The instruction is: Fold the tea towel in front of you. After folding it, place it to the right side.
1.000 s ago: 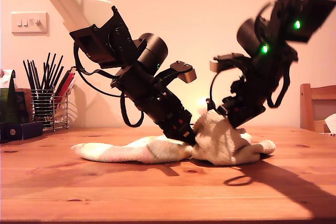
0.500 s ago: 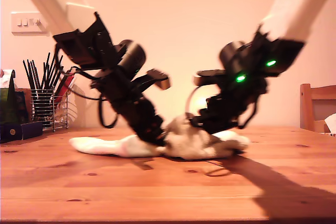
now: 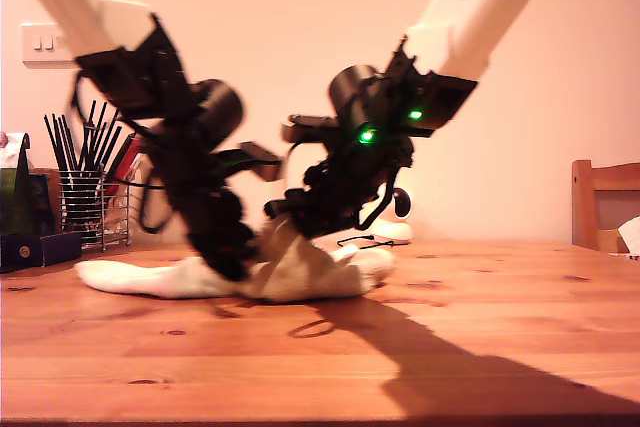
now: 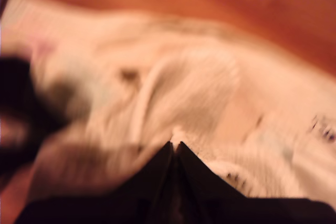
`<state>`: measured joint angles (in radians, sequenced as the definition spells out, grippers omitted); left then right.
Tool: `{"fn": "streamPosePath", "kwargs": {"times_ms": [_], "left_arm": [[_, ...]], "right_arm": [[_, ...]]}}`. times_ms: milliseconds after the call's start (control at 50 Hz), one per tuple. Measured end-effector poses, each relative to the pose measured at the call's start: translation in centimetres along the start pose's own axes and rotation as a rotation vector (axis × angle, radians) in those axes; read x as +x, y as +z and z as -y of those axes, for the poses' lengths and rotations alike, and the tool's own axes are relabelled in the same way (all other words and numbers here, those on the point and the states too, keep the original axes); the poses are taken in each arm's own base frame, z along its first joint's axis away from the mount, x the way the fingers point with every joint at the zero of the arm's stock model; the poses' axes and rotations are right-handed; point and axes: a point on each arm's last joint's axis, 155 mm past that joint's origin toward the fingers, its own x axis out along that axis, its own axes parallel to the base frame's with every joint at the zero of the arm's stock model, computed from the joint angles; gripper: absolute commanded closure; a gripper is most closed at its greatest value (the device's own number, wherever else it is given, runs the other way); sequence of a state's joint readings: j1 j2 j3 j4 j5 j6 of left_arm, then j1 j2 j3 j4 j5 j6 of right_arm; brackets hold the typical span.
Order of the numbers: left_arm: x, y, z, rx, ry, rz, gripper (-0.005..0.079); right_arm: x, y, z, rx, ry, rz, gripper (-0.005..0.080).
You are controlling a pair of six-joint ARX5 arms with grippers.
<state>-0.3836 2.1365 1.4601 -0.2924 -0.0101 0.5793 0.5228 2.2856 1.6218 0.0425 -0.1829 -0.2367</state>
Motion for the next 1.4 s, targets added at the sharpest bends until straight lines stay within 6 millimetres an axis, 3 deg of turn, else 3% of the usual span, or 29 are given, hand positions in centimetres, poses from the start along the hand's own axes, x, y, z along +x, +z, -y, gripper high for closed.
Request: {"fn": "streamPosePath", "kwargs": {"times_ms": [140, 380, 500, 680, 920, 1060, 1260, 1400], "left_arm": [[-0.4, -1.8, -1.9, -0.073, 0.021, -0.039, 0.0764], [-1.0, -5.0, -5.1, -0.211, 0.048, -0.087, 0.0764], [-1.5, -5.3, -5.6, -0.225, 0.048, -0.082, 0.0764], [-3.2, -2.9, -5.5, -0.204, 0.059, -0.020, 0.0764], [-9.8, 2.1, -8.4, -0.160, 0.181, 0.137, 0.0764], [-12.3, 3.7, -9.9, -0.143, 0.236, 0.202, 0.0764], [-12.7, 4.0, -10.3, -0.124, 0.257, 0.199, 0.0764], [-14.4, 6.1, -11.8, -0.115, 0.297, 0.248, 0.0764]], "right_arm": [[-0.1, 0.5, -1.0, 0.040, 0.052, 0.006, 0.0764], [-0.8, 6.0, -1.6, 0.022, 0.068, 0.117, 0.0764], [-0.9, 7.0, -2.6, 0.010, 0.083, 0.126, 0.0764], [-1.1, 6.5, -3.7, 0.013, 0.109, 0.055, 0.0764], [-3.0, 7.7, -3.0, -0.093, 0.093, -0.015, 0.0764], [-5.7, 8.4, -1.2, -0.145, 0.037, -0.066, 0.0764], [-10.8, 10.6, 2.5, -0.191, -0.076, -0.071, 0.0764], [-14.2, 12.6, 5.1, -0.187, -0.152, -0.031, 0.0764]]}}
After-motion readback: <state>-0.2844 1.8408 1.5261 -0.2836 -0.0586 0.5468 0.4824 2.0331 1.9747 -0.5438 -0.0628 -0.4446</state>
